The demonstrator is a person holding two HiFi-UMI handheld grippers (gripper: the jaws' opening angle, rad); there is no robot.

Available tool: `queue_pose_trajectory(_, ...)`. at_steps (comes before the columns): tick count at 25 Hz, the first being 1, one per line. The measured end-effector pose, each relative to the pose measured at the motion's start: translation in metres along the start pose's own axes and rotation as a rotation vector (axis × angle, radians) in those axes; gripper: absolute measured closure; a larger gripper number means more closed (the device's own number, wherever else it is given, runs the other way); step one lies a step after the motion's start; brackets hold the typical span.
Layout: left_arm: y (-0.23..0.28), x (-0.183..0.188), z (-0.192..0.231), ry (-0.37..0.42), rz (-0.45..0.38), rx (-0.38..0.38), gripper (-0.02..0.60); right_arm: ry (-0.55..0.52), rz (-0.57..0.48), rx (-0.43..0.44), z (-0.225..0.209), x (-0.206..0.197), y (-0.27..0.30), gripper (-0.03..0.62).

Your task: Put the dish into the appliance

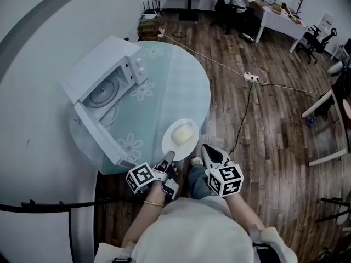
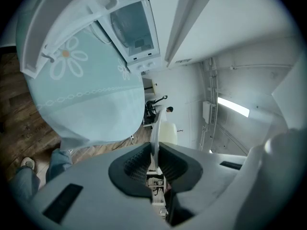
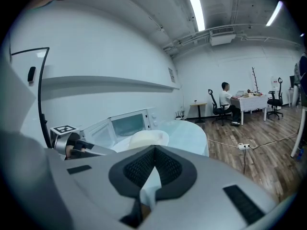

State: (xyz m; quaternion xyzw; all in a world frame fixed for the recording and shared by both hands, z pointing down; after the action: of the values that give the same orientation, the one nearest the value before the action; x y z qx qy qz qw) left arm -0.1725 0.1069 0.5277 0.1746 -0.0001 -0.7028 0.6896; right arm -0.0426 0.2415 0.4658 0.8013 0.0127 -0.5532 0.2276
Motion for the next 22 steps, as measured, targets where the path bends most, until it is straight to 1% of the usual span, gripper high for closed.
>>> queue_pose_trajectory(3,0.021,0.015,0.001,-0.013,-0.030,0.001,0.537,-0.017,0.022,0.029,-0.014,0.011,0.026,0.589)
queue_pose_trajectory(10,0.068,0.058,0.000,-0.046,-0.121,0.016,0.537,-0.037,0.035,0.102,-0.046,0.054,0.094,0.589)
queue_pose_trajectory(16,0.093,0.095,-0.003,-0.088,-0.243,0.031,0.537,-0.078,0.077,0.211,-0.060,0.088,0.149,0.589)
queue_pose_trajectory(22,0.110,0.125,-0.001,-0.126,-0.370,0.061,0.537,-0.126,0.106,0.334,-0.064,0.114,0.202,0.589)
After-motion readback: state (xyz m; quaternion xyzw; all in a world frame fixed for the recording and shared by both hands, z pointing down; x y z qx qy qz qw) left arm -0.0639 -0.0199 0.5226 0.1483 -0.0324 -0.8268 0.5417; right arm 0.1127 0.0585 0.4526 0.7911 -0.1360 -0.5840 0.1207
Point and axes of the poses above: the fingertips, and each gripper's own axes: y forward along the fingers, z to its left, x out of its top, the point moved 6 cm from there along -y, backward along the fingers, and after that the axes turned 5 degrees about y, right-handed, at the moved point
